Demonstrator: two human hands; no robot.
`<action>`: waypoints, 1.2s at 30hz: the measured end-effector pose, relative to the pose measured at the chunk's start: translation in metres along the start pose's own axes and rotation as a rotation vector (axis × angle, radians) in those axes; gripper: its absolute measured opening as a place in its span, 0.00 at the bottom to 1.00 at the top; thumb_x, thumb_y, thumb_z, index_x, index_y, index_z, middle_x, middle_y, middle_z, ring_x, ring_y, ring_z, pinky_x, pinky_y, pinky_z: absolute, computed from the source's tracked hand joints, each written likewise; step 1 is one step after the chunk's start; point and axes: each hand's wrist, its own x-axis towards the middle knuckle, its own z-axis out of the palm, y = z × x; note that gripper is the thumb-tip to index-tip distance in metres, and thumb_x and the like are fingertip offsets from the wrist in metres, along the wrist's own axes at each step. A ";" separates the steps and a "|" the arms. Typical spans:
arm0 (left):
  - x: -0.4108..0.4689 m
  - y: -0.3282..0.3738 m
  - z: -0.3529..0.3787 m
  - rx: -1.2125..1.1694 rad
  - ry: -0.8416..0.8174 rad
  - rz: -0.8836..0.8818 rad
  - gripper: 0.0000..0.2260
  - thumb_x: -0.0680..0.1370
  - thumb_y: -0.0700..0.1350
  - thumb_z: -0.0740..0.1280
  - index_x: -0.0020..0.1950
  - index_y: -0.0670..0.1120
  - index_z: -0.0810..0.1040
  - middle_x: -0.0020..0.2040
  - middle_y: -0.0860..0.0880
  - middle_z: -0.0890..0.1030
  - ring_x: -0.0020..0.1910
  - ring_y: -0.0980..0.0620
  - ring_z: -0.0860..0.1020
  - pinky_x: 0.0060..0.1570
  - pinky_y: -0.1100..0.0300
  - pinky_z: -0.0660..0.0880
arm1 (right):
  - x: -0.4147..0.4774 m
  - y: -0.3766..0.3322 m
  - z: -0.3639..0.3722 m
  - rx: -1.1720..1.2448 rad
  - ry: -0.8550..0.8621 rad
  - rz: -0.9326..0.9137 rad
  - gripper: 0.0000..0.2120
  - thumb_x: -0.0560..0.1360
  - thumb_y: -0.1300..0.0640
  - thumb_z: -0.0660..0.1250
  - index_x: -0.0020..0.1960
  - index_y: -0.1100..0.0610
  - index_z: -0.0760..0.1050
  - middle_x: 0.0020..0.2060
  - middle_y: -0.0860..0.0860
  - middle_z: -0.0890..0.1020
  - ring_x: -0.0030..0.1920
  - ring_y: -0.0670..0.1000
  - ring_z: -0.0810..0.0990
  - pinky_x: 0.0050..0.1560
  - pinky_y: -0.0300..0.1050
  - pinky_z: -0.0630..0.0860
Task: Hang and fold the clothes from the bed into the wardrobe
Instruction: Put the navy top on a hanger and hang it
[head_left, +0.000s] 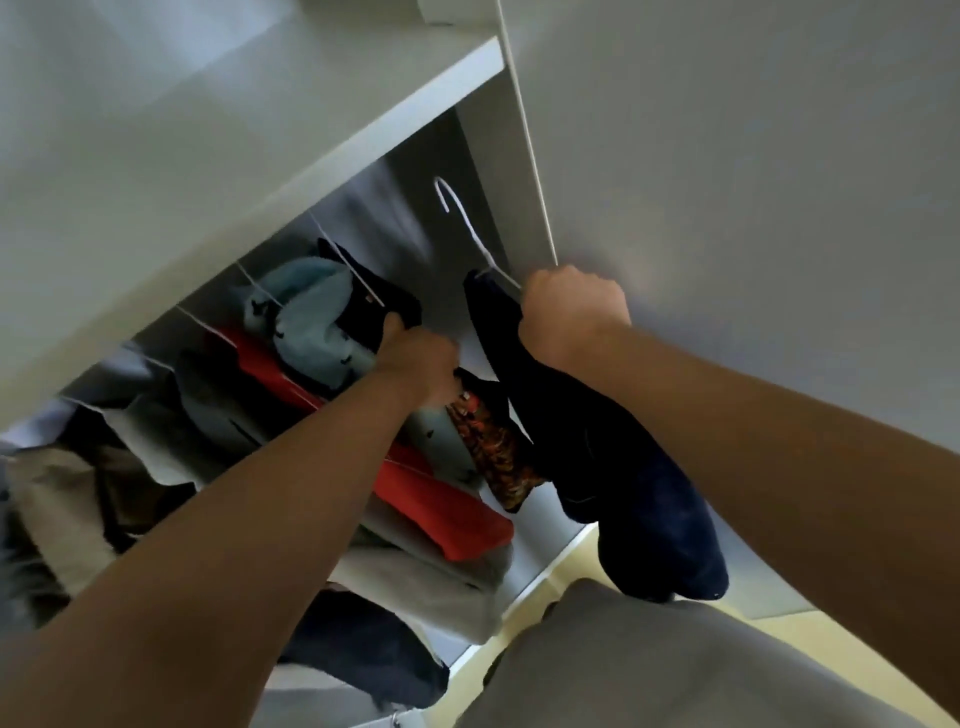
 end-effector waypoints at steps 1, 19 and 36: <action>0.003 -0.005 0.002 -0.024 0.033 0.027 0.13 0.75 0.60 0.62 0.52 0.57 0.82 0.49 0.55 0.82 0.54 0.50 0.76 0.56 0.48 0.51 | 0.008 -0.005 0.007 0.013 0.012 0.000 0.12 0.78 0.54 0.60 0.56 0.55 0.78 0.48 0.56 0.82 0.47 0.62 0.83 0.41 0.48 0.68; 0.028 -0.084 0.007 -0.216 0.337 0.149 0.24 0.76 0.70 0.53 0.52 0.58 0.82 0.55 0.56 0.82 0.59 0.51 0.76 0.63 0.48 0.63 | 0.124 -0.074 0.046 0.104 0.201 -0.118 0.13 0.78 0.59 0.61 0.63 0.58 0.71 0.52 0.60 0.82 0.50 0.65 0.82 0.41 0.51 0.68; 0.036 -0.100 -0.003 -0.440 0.475 0.154 0.09 0.81 0.52 0.64 0.52 0.52 0.84 0.48 0.51 0.84 0.47 0.48 0.81 0.54 0.52 0.74 | 0.150 -0.070 0.059 0.061 -0.042 -0.081 0.16 0.76 0.63 0.62 0.63 0.54 0.71 0.51 0.58 0.80 0.49 0.62 0.80 0.41 0.51 0.72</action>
